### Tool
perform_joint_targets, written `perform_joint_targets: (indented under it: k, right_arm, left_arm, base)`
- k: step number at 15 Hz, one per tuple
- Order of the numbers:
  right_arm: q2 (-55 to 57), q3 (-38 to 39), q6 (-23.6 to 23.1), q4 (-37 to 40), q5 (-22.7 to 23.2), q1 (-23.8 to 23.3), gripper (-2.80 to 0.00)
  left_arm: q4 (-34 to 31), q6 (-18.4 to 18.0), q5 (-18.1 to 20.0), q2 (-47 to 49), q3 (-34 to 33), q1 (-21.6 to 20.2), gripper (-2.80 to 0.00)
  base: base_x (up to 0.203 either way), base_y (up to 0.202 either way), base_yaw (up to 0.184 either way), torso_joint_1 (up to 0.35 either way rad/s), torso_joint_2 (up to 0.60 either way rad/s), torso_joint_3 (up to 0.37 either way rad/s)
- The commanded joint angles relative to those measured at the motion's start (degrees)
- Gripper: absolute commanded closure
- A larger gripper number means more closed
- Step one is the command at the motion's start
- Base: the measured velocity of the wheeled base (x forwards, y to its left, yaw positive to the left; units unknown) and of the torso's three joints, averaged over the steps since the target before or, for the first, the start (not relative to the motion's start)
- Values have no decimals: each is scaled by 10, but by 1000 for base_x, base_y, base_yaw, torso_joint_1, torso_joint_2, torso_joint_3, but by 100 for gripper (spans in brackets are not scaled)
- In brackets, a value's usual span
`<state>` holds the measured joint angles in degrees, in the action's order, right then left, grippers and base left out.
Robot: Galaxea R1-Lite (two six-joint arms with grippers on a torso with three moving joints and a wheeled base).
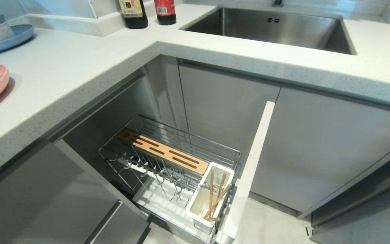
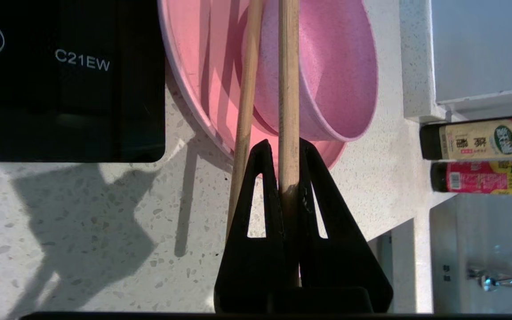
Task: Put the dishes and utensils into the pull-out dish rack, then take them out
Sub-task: Take the chopsticks out of the cupboard
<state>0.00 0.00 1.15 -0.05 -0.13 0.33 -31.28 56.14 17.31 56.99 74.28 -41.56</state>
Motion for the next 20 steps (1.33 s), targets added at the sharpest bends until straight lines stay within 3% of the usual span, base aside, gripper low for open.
perform_joint_targets:
  k: [1, 4, 14, 20]
  right_arm:
    - [0, 1, 0, 0, 0, 0, 0]
    - [0, 1, 0, 0, 0, 0, 0]
    - [0, 1, 0, 0, 0, 0, 0]
    - [0, 1, 0, 0, 0, 0, 0]
  left_arm:
    - [-3, 12, 1, 8, -2, 0, 0]
    - [-4, 14, 5, 13, -6, 1, 0]
    - [11, 18, 78, 46, 0, 5, 0]
    - [24, 19, 90, 53, 0, 10, 0]
  base:
    - [0, 0, 0, 0, 0, 0]
    - [0, 0, 0, 0, 0, 0]
    - [0, 0, 0, 0, 0, 0]
    - [0, 0, 0, 0, 0, 0]
